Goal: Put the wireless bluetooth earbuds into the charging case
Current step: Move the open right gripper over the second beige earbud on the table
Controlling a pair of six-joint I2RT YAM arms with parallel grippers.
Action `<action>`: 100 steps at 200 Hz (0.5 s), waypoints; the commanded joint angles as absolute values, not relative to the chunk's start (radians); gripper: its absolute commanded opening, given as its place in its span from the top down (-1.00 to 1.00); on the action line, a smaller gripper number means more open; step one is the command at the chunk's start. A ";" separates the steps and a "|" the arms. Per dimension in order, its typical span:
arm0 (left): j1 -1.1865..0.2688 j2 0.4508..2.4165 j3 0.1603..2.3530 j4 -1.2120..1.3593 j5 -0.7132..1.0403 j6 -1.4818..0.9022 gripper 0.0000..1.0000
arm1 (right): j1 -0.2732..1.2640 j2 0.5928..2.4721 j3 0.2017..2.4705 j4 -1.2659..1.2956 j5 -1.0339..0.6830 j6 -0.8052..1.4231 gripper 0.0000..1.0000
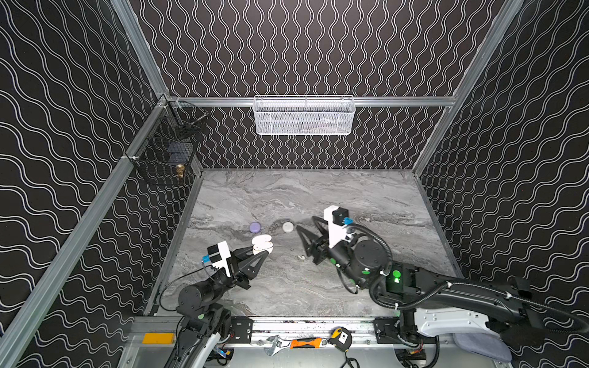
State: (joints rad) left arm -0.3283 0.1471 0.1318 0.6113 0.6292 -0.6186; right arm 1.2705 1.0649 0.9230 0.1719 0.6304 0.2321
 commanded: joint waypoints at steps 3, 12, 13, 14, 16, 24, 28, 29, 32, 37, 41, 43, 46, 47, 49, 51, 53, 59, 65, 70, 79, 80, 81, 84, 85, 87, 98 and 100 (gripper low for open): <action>-0.328 0.184 0.118 0.607 0.619 -0.654 1.00 | 1.163 1.004 0.824 0.018 0.677 0.444 -0.22; -0.328 0.194 0.122 0.547 0.613 -0.632 1.00 | 1.122 0.997 0.782 -0.012 0.647 0.501 -0.22; -0.328 0.195 0.122 0.537 0.612 -0.630 1.00 | 1.120 0.999 0.777 -0.014 0.643 0.506 -0.22; -0.328 0.197 0.123 0.529 0.610 -0.627 1.00 | 1.115 0.999 0.771 -0.015 0.638 0.511 -0.22; -0.328 0.198 0.123 0.517 0.607 -0.623 1.00 | 1.106 1.001 0.764 -0.019 0.628 0.521 -0.21; -0.328 0.202 0.114 0.482 0.600 -0.608 1.00 | 1.084 1.017 0.734 -0.030 0.592 0.555 -0.20; -0.328 0.203 0.108 0.474 0.597 -0.607 1.00 | 1.079 1.032 0.724 -0.028 0.574 0.568 -0.19; -0.328 0.203 0.106 0.473 0.596 -0.606 1.00 | 1.078 1.035 0.721 -0.027 0.568 0.571 -0.19; -0.328 0.202 0.102 0.466 0.592 -0.603 1.00 | 1.074 1.049 0.714 -0.025 0.554 0.575 -0.19; -0.328 0.201 0.096 0.450 0.584 -0.596 1.00 | 1.071 1.077 0.709 -0.025 0.528 0.583 -0.20; -0.328 0.200 0.094 0.436 0.577 -0.592 1.00 | 1.068 1.103 0.711 -0.033 0.512 0.591 -0.19; -0.328 0.199 0.094 0.426 0.574 -0.588 1.00 | 1.069 1.114 0.714 -0.037 0.505 0.596 -0.19; -0.328 0.199 0.094 0.414 0.571 -0.585 1.00 | 1.069 1.136 0.719 -0.047 0.494 0.603 -0.19; -0.328 0.200 0.094 0.410 0.569 -0.584 1.00 | 1.069 1.144 0.721 -0.052 0.491 0.605 -0.19; -0.328 0.201 0.094 0.402 0.568 -0.580 1.00 | 1.069 1.157 0.724 -0.059 0.486 0.610 -0.19; -0.328 0.202 0.094 0.396 0.565 -0.577 1.00 | 1.068 1.171 0.728 -0.066 0.479 0.615 -0.19; -0.328 0.203 0.094 0.388 0.565 -0.574 1.00 | 1.068 1.185 0.732 -0.072 0.474 0.618 -0.19; -0.328 0.207 0.095 0.370 0.562 -0.569 1.00 | 1.069 1.225 0.741 -0.086 0.456 0.624 -0.19; -0.328 0.211 0.094 0.358 0.561 -0.565 1.00 | 1.069 1.261 0.746 -0.087 0.440 0.624 -0.19; -0.328 0.214 0.092 0.355 0.563 -0.564 1.00 | 1.069 1.285 0.749 -0.081 0.424 0.620 -0.19; -0.328 0.217 0.087 0.347 0.561 -0.567 1.00 | 1.068 1.334 0.754 -0.061 0.393 0.597 -0.19; -0.328 0.218 0.087 0.345 0.561 -0.567 1.00 | 1.068 1.338 0.755 -0.059 0.389 0.594 -0.19; -0.328 0.219 0.087 0.344 0.560 -0.567 1.00 | 1.068 1.342 0.757 -0.058 0.385 0.591 -0.19; -0.328 0.219 0.085 0.343 0.558 -0.566 1.00 | 1.068 1.355 0.759 -0.053 0.375 0.583 -0.19; -0.328 0.219 0.085 0.343 0.557 -0.566 1.00 | 1.068 1.359 0.759 -0.051 0.373 0.581 -0.19; -0.328 0.219 0.084 0.341 0.557 -0.566 1.00 | 1.068 1.369 0.762 -0.050 0.367 0.575 -0.19; -0.328 0.221 0.084 0.323 0.551 -0.561 1.00 | 1.068 1.411 0.775 -0.044 0.344 0.554 -0.19; -0.328 0.222 0.084 0.318 0.551 -0.561 1.00 | 1.068 1.419 0.777 -0.041 0.341 0.551 -0.19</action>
State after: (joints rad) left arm -0.3283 0.2173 0.0849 0.3576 0.5701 -0.5919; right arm 1.0691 1.3525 0.7498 -0.0536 0.4267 0.5640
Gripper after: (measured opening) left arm 0.249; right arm 0.597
